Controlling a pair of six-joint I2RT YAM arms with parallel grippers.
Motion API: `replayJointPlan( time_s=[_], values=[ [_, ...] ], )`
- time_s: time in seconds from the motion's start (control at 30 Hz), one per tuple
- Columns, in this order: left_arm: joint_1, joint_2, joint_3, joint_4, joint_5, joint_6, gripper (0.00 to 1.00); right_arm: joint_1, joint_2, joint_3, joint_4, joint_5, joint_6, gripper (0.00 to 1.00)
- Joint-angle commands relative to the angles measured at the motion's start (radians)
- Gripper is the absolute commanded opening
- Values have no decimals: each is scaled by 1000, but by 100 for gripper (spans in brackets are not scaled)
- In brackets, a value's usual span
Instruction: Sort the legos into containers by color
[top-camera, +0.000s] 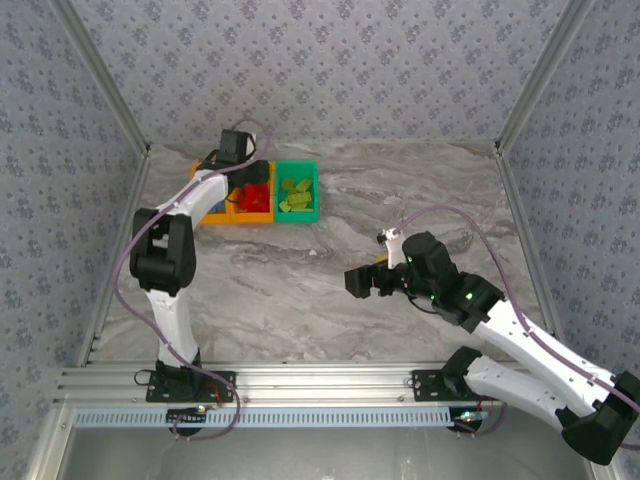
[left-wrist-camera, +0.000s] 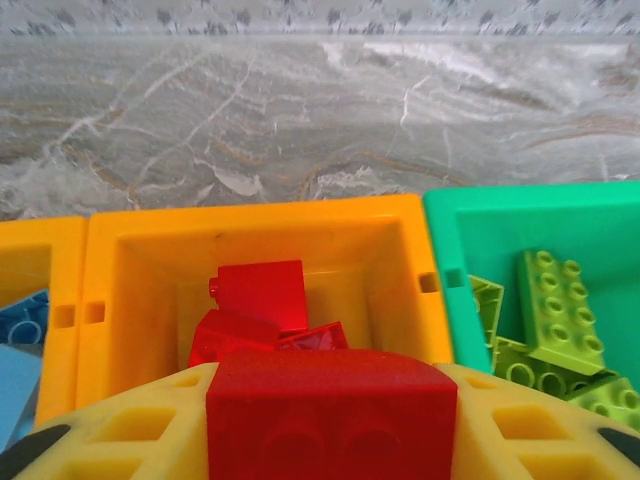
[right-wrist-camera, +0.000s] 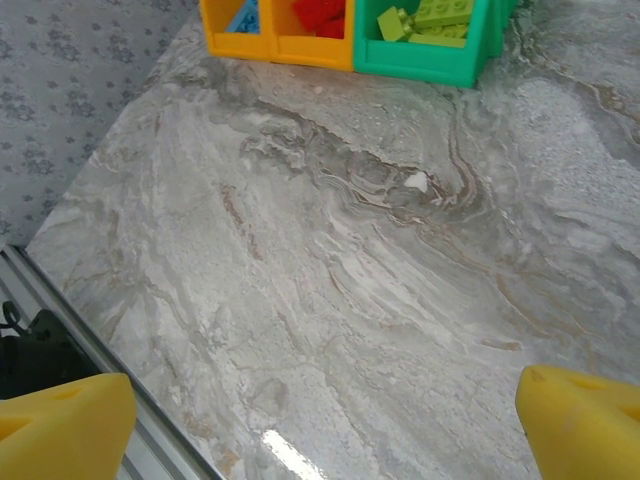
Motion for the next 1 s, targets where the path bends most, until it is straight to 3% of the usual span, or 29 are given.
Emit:
replayJointPlan(
  time_s=[0.0, 0.1, 0.3, 0.47, 0.57, 0.77, 0.83, 0.9, 0.97],
  values=[
    [-9, -26, 47, -52, 87, 9, 53, 4, -11, -12, -57, 74, 19, 100],
    [-9, -84, -8, -24, 132, -2, 61, -8, -6, -19, -56, 111, 20, 100],
    [-24, -280, -165, 6, 166, -9, 67, -51, 21, -22, -51, 184, 10, 100],
    [-48, -583, -444, 81, 139, -44, 67, -165, 25, -30, -96, 479, -34, 100],
    [-72, -796, -637, 109, 53, -66, 67, -313, 60, -65, -21, 604, -98, 100],
    [-82, -1147, -943, 134, -213, -83, 67, -596, 205, -187, 317, 631, -214, 100],
    [-80, -1211, -1029, 179, -322, -58, 77, -643, 276, -259, 540, 618, -281, 100],
    [-70, -1238, -1092, 224, -387, -9, 97, -669, 362, -329, 782, 581, -351, 100],
    [-58, -1237, -1171, 333, -416, 67, 99, -680, 483, -345, 927, 572, -397, 100]
  ],
)
